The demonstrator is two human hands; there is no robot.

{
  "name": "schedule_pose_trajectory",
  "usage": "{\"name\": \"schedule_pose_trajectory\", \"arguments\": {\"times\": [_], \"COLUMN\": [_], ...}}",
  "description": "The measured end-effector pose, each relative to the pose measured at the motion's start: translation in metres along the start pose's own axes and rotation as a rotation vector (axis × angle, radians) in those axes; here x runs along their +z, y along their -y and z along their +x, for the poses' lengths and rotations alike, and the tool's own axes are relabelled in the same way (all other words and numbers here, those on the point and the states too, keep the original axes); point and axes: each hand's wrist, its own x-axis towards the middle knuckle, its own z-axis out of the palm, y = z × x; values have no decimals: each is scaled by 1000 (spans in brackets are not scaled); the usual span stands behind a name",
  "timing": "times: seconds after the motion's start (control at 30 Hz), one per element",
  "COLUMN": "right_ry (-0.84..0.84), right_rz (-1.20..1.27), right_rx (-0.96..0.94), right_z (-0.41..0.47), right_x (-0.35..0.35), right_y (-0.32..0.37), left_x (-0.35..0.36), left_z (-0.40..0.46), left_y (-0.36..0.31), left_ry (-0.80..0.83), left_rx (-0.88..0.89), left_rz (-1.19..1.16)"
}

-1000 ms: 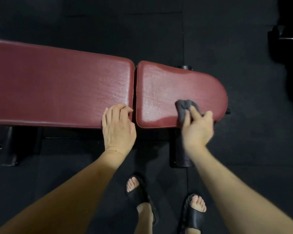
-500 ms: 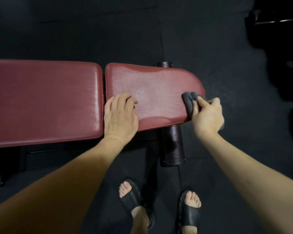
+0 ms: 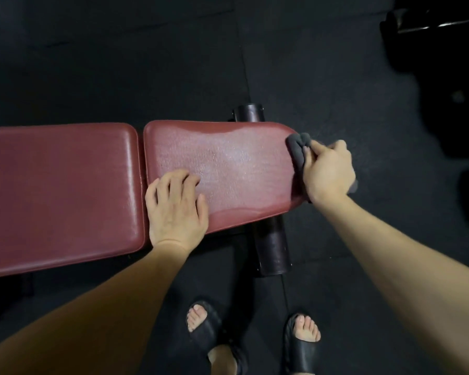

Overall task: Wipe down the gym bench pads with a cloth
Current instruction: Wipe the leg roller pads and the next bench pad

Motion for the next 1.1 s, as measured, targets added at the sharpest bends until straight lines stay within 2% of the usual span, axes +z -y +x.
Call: {"name": "schedule_pose_trajectory", "arguments": {"times": [0.07,0.13,0.2,0.3,0.37,0.53,0.67,0.9,1.1], "right_ry": [5,21,99,190,210,129,107,68,115], "right_rz": [28,83,160,134,77,-52,17,213,351], "right_rx": [4,-81,-247,-550,-574,-323,-12,360,464], "right_z": [5,1,-9,-27,-21,28,36,-4,-82], "right_x": [6,18,30,34,27,12,5,2,-17], "right_y": [20,64,120,177,170,81,29,-1,6], "left_x": [2,4,6,8,8,9,9,2,-11], "left_z": [0,-1,-2,-2,-3,-3,-3,-5,-8], "left_y": [0,0,1,2,3,1,2,3,2], "left_ry": [-8,-16,-26,-46,-61,-58,-42,-10,87], "left_rx": [4,6,13,25,31,24,14,18,24], "left_rz": [17,24,39,61,58,31,8,-14,-49]}}
